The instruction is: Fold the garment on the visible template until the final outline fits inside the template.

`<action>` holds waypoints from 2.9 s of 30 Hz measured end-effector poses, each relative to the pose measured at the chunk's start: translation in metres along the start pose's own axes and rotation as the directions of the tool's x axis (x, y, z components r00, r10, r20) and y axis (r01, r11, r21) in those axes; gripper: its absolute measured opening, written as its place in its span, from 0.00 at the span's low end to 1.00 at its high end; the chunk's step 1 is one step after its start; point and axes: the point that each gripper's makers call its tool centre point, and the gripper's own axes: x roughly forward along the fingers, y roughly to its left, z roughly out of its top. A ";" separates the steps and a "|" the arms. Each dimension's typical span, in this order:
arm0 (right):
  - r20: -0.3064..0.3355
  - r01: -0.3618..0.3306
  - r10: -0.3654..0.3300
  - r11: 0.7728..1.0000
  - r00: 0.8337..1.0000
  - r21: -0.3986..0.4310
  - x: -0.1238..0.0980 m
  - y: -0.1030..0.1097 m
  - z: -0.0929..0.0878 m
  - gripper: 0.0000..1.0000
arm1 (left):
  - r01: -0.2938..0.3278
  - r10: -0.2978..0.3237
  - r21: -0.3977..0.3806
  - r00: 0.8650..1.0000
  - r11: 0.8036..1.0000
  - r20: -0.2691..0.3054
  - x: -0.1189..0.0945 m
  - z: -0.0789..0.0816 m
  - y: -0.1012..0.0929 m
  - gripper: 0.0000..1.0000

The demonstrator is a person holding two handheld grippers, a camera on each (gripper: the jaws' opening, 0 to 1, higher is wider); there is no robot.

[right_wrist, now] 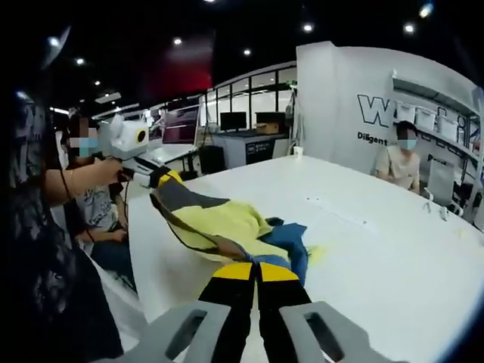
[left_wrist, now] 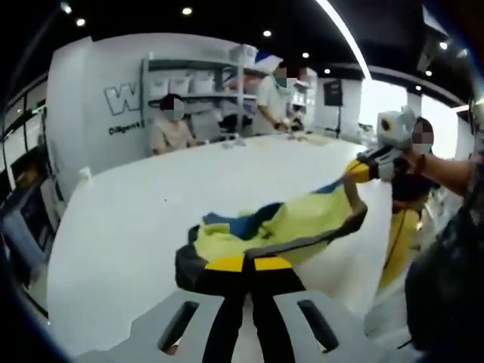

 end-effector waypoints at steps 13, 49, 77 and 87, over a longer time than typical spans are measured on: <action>-0.044 -0.041 0.040 0.999 0.998 -0.023 -0.030 0.023 -0.014 0.00 | 0.031 -0.031 -0.006 0.999 1.000 -0.030 -0.023 -0.010 -0.029 0.00; -0.061 0.174 -0.179 0.982 0.982 -0.077 0.074 -0.098 0.029 0.00 | -0.099 0.098 0.001 0.991 0.995 -0.087 0.078 0.027 0.093 0.00; -0.167 0.360 -0.347 0.931 0.923 0.056 0.186 -0.196 0.009 0.00 | -0.289 0.251 -0.134 0.937 0.948 -0.244 0.174 0.000 0.191 0.00; -0.220 0.378 -0.357 0.924 0.908 0.061 0.213 -0.203 -0.007 0.00 | -0.327 0.277 -0.131 0.913 0.936 -0.298 0.187 -0.019 0.195 0.00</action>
